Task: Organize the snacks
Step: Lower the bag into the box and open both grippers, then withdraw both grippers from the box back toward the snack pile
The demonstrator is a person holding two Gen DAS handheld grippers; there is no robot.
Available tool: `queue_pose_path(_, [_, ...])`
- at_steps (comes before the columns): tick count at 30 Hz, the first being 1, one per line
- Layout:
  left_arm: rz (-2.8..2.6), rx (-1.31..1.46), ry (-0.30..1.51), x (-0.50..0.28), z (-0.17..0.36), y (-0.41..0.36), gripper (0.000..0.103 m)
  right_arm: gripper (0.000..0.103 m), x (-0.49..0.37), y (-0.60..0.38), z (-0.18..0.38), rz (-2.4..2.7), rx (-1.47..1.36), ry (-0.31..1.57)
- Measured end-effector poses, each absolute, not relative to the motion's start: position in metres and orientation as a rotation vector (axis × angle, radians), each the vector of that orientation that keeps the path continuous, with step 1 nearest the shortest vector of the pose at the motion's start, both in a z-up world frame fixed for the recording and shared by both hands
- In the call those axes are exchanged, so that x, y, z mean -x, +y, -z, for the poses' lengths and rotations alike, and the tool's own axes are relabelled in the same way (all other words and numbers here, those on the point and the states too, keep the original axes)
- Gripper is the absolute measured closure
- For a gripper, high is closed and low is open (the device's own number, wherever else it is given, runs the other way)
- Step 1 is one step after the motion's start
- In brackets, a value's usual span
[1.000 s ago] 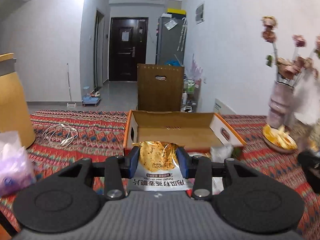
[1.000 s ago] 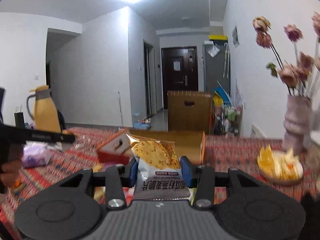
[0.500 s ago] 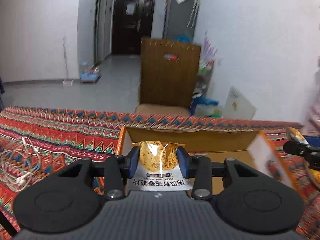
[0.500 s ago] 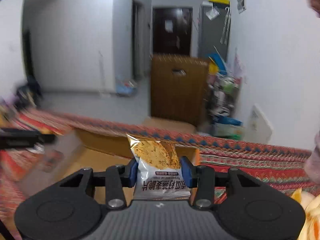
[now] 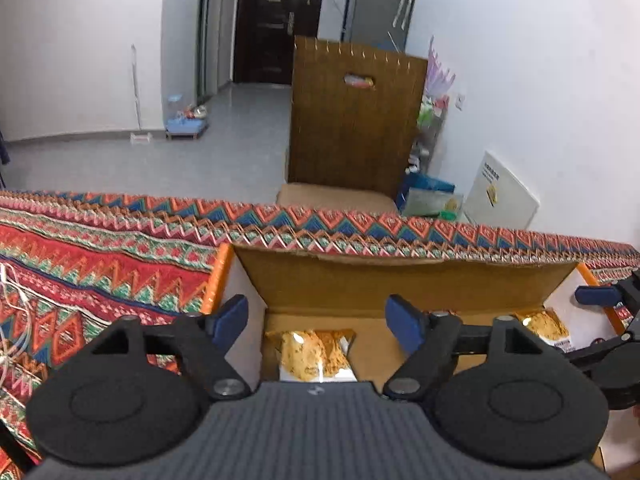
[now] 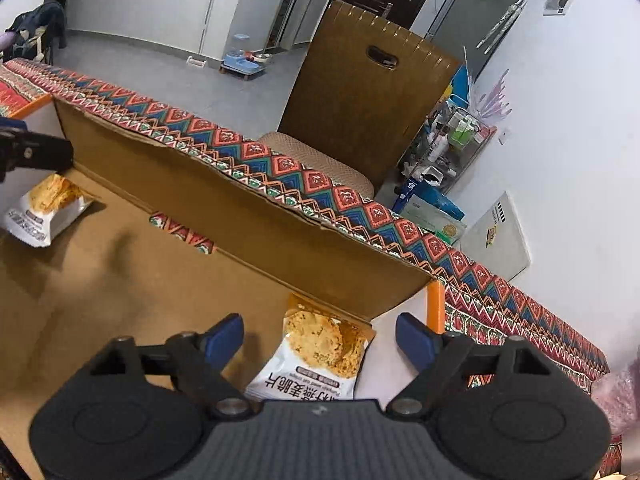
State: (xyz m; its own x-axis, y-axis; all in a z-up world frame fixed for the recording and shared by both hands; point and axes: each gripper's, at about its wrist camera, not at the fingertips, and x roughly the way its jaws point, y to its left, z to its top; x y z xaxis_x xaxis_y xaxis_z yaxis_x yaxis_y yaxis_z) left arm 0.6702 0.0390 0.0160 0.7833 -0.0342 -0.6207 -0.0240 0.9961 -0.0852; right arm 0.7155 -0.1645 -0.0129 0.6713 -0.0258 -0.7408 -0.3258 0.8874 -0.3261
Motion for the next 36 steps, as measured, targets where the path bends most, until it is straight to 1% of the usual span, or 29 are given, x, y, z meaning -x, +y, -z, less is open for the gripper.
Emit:
queue_pose_path(5, [0.005,0.058,0.62,-0.649,-0.041,0.032,0.02,0.02,-0.699,-0.179,-0.013,-0.182,0.38,0.765])
queue_pose_path(10, [0.021,0.046,0.586,-0.611,-0.087,0.028,0.018,0.02,-0.667,-0.201,-0.065,-0.189,0.294,0.72])
queue_pose_path(13, [0.021,0.062,0.556,-0.572,-0.115,0.029,0.017,0.02,-0.628,-0.215,-0.098,-0.194,0.242,0.676])
queue_pose_path(16, [0.049,0.084,0.522,-0.519,-0.137,0.032,0.013,0.015,-0.579,-0.232,-0.125,-0.227,0.188,0.626])
queue_pose_path(18, [0.077,0.086,0.477,-0.477,-0.152,0.032,0.004,0.011,-0.543,-0.241,-0.14,-0.238,0.156,0.587])
queue_pose_path(19, [0.092,0.085,0.455,-0.456,-0.158,0.034,0.002,0.01,-0.524,-0.247,-0.146,-0.242,0.141,0.568])
queue_pose_path(22, [0.123,0.103,0.403,-0.388,-0.173,0.037,0.0,0.003,-0.464,-0.264,-0.161,-0.256,0.084,0.507])
queue_pose_path(23, [0.134,0.122,0.389,-0.363,-0.175,0.038,0.0,0.0,-0.446,-0.269,-0.164,-0.262,0.07,0.49])
queue_pose_path(26, [0.142,0.138,0.358,-0.3,-0.174,0.042,0.0,0.0,-0.384,-0.28,-0.167,-0.275,0.036,0.425])
queue_pose_path(29, [0.129,0.109,0.309,-0.246,-0.161,0.039,0.0,0.0,-0.321,-0.284,-0.163,-0.282,0.044,0.36])
queue_pose_path(32, [0.119,0.084,0.276,-0.195,-0.141,0.035,0.0,0.0,-0.264,-0.288,-0.15,-0.316,0.044,0.307])
queue_pose_path(36, [0.099,0.079,0.267,-0.138,-0.115,0.033,0.0,0.0,-0.204,-0.289,-0.119,-0.329,0.015,0.3])
